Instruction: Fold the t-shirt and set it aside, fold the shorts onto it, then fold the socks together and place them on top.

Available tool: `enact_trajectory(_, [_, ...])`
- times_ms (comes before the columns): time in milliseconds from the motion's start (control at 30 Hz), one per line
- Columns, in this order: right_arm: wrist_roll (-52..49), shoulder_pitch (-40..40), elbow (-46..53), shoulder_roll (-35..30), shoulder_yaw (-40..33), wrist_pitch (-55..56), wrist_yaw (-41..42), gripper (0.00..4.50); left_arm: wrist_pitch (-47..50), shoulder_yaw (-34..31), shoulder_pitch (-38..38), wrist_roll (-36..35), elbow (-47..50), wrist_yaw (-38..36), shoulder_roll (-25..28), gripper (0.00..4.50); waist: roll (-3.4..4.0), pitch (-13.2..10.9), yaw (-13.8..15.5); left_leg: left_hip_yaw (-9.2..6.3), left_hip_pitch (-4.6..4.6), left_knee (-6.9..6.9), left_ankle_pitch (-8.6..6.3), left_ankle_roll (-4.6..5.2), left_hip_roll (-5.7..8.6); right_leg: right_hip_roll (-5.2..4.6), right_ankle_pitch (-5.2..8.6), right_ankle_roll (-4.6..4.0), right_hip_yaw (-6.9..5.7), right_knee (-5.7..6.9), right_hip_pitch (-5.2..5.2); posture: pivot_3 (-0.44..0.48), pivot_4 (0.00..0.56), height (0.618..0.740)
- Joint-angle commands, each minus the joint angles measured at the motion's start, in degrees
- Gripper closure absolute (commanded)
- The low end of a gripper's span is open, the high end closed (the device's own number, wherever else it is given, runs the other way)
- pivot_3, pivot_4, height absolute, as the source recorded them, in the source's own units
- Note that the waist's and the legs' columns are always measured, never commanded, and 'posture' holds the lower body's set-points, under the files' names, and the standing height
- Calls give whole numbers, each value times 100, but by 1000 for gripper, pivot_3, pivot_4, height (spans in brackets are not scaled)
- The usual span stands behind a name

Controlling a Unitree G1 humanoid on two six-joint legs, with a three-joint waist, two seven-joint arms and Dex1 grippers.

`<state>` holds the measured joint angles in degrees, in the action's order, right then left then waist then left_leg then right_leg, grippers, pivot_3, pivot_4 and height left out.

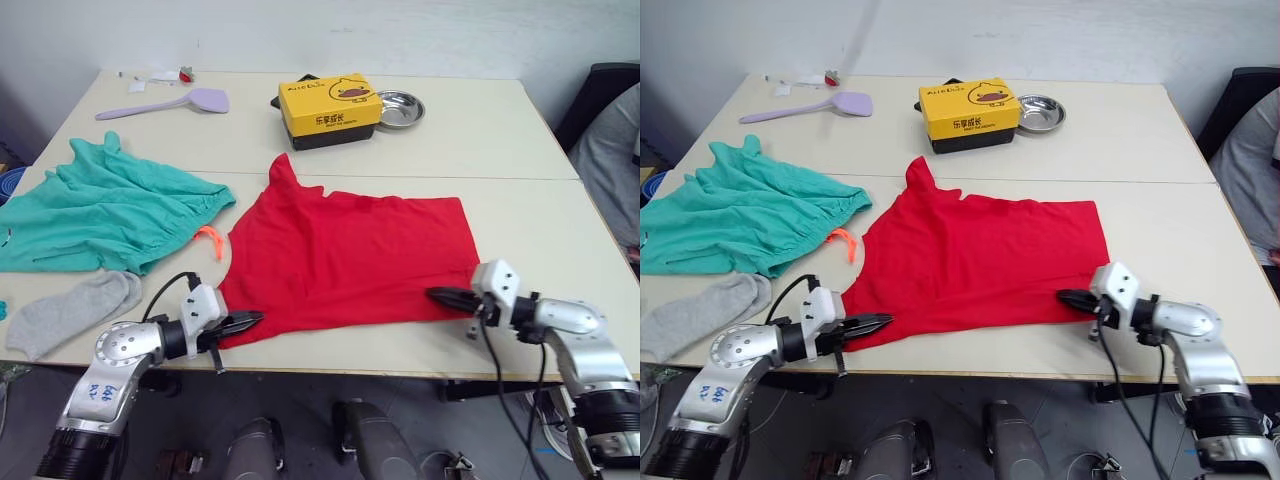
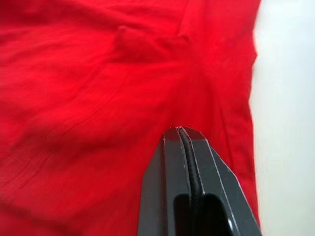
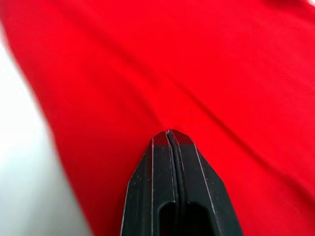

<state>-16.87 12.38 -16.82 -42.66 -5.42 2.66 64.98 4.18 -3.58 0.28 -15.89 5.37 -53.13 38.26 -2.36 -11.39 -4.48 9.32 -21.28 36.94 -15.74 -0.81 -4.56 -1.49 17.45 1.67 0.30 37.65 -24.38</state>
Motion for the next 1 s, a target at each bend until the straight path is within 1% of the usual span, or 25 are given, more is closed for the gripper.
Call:
enact_trajectory(33, [-565,-79,-106,-220,-597,-40,366,4500,-71,-455,224,-189,-135,-20,125,4472,0,0,-23,0,2,-1,0,0,-2,2,1,-3,0,0,0,0,150,740])
enact_trajectory(67, [-781,-142,21,-333,-686,-281,604,4332,101,-609,253,-383,-68,-14,130,4493,2,0,-37,0,3,-2,0,0,-3,3,2,-5,0,1,0,0,150,740])
enact_trajectory(100, [-830,-175,99,-409,-773,-167,739,4128,274,-733,296,-577,34,-133,215,4311,2,-1,-41,0,3,-3,0,0,-3,4,2,-6,1,1,-1,0,150,740])
enact_trajectory(133, [-925,-225,225,-494,-872,-213,836,3909,195,-880,312,-611,114,-186,293,4093,1,-1,-41,0,3,-4,0,0,-3,4,2,-6,1,2,-1,0,150,740])
enact_trajectory(167, [-965,-273,317,-566,-929,-202,912,3587,232,-982,337,-692,216,-266,377,3870,0,-2,-36,0,2,-4,0,0,-5,5,2,-6,0,1,-1,0,150,740])
enact_trajectory(233, [-925,-416,407,-733,-992,19,1162,2936,56,-1087,402,-674,422,-411,528,3287,0,-2,-27,-1,-1,-3,0,0,-5,5,2,-6,-1,1,-4,0,150,740])
enact_trajectory(267, [-830,-480,382,-814,-981,176,1266,2521,68,-1088,488,-730,564,-551,610,2894,1,-1,-22,-1,-1,-3,-2,-3,-4,4,2,-6,-2,-1,-3,0,150,740])
enact_trajectory(300, [-682,-529,298,-890,-946,462,1388,2194,-80,-1027,577,-610,661,-675,713,2621,0,-1,-21,-1,-1,-5,-13,-21,-4,3,2,-5,-2,-6,-1,0,150,740])
enact_trajectory(333, [-560,-551,201,-941,-896,666,1461,1797,-203,-945,635,-467,721,-731,787,2236,1,-1,-19,-1,-1,-5,-16,-23,-4,3,2,-5,-3,-10,0,0,150,740])
enact_trajectory(367, [-361,-529,49,-974,-805,912,1448,1531,-315,-843,652,-343,760,-756,826,1963,1,-1,-20,1,0,-10,-18,-21,-3,2,2,-5,-3,-17,4,0,150,740])
enact_trajectory(433, [-67,-445,-174,-992,-644,1278,1451,779,-511,-607,579,22,681,-628,826,1279,0,-1,-21,2,-1,-11,-19,-18,-2,1,1,-4,-2,-24,5,0,150,740])
enact_trajectory(467, [48,-382,-253,-967,-572,1337,1385,766,-529,-485,532,109,650,-616,806,1001,0,-1,-23,3,-2,-11,-19,-17,-2,2,1,-4,-1,-25,4,0,150,740])
enact_trajectory(533, [221,-253,-379,-915,-428,1406,1265,766,-560,-305,422,302,575,-505,747,1001,1,-2,-24,3,-3,-10,-18,-16,-2,2,1,-4,1,-26,2,0,150,740])
enact_trajectory(700, [547,77,-596,-873,14,1363,1223,766,-470,40,284,441,493,-545,747,1001,2,-1,-49,3,-1,-8,-15,-12,-4,4,1,-4,2,-22,1,0,150,740])
enact_trajectory(800, [655,206,-663,-835,145,1318,1131,1323,-409,188,268,549,424,-613,845,1576,0,0,-46,3,1,-11,-8,-1,-8,5,2,-7,1,-22,1,0,150,740])
enact_trajectory(900, [663,242,-681,-834,220,1285,1162,2337,-321,253,148,668,291,-567,902,2501,2,1,-37,4,4,-7,-10,-4,-6,2,1,-6,3,-22,6,0,150,740])
enact_trajectory(1000, [566,145,-572,-869,255,1200,1251,3473,-252,283,-17,730,130,-529,950,3522,2,1,-31,3,6,-1,-17,-17,-6,2,-2,-12,2,-23,10,0,150,740])
